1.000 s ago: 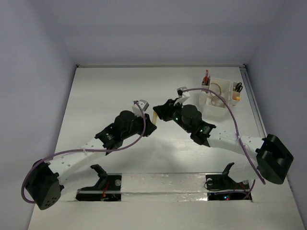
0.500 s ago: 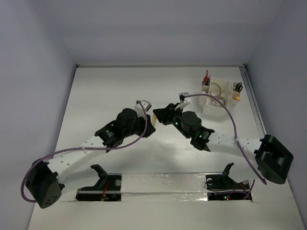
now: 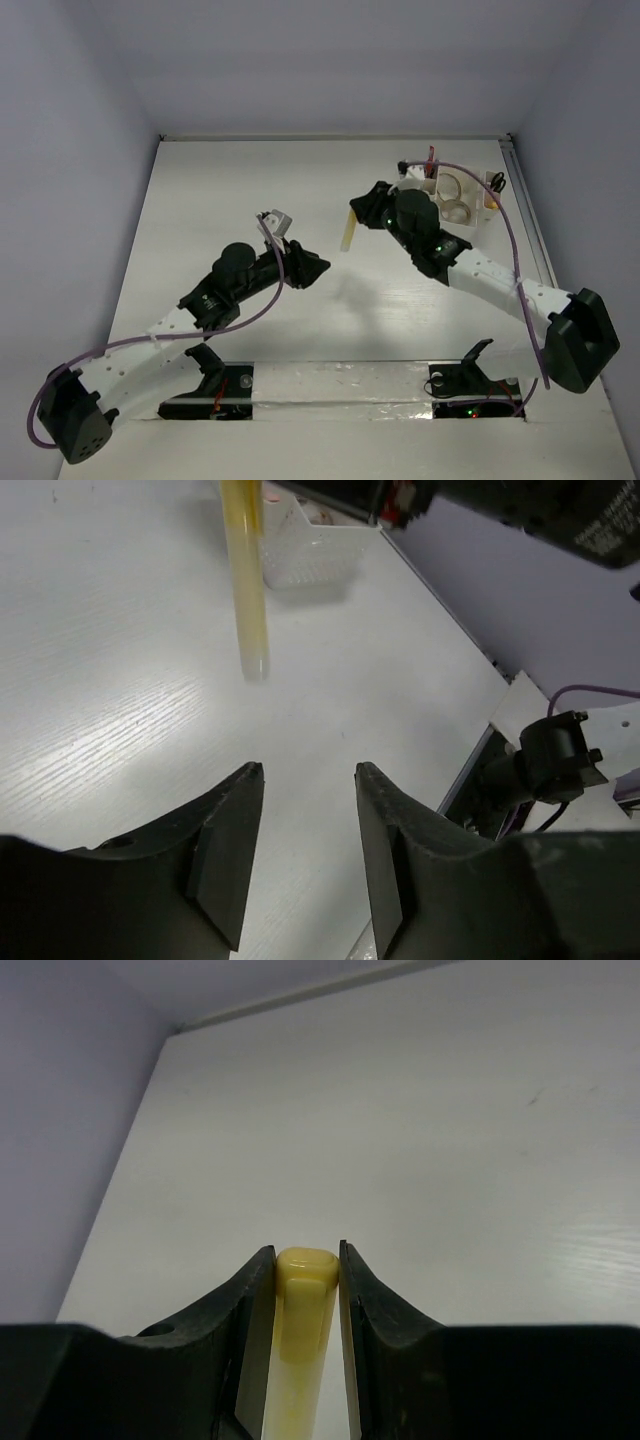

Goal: Sort the stationery into containers
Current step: Close the pen cap on the pen, then place the pen in the storage box.

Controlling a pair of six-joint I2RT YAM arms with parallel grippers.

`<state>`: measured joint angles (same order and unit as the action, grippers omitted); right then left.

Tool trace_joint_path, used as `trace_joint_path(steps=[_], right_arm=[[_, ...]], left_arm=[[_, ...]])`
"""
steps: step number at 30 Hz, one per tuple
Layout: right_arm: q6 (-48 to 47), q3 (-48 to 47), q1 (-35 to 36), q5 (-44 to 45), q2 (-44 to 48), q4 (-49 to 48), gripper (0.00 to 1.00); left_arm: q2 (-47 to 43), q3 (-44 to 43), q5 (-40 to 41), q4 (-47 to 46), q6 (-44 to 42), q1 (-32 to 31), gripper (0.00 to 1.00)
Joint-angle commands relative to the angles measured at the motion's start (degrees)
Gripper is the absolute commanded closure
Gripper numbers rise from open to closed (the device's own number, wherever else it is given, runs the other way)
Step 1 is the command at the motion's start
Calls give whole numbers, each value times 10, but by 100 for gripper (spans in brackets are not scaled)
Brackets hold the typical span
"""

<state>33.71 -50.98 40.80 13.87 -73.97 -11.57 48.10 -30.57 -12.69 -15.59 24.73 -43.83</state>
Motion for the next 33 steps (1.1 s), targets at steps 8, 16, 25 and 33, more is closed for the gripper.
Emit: trace_joint_path(steps=[8,16,25,33], right_arm=[[-116,-72,-243,130,121,103,100],[-203,-58,-370,257,152,65,100],[-245,-90,-437,274,38,-10,100],[-303,-105,-437,281,-44,-90,100]], left_arm=[[-107,73,11,-72,19,-18,30],[-151,119,50,-130,-11,-18,28],[-202,144,82,-108,-23,-42,1],[-199,144,86,-109,-26,-53,1]])
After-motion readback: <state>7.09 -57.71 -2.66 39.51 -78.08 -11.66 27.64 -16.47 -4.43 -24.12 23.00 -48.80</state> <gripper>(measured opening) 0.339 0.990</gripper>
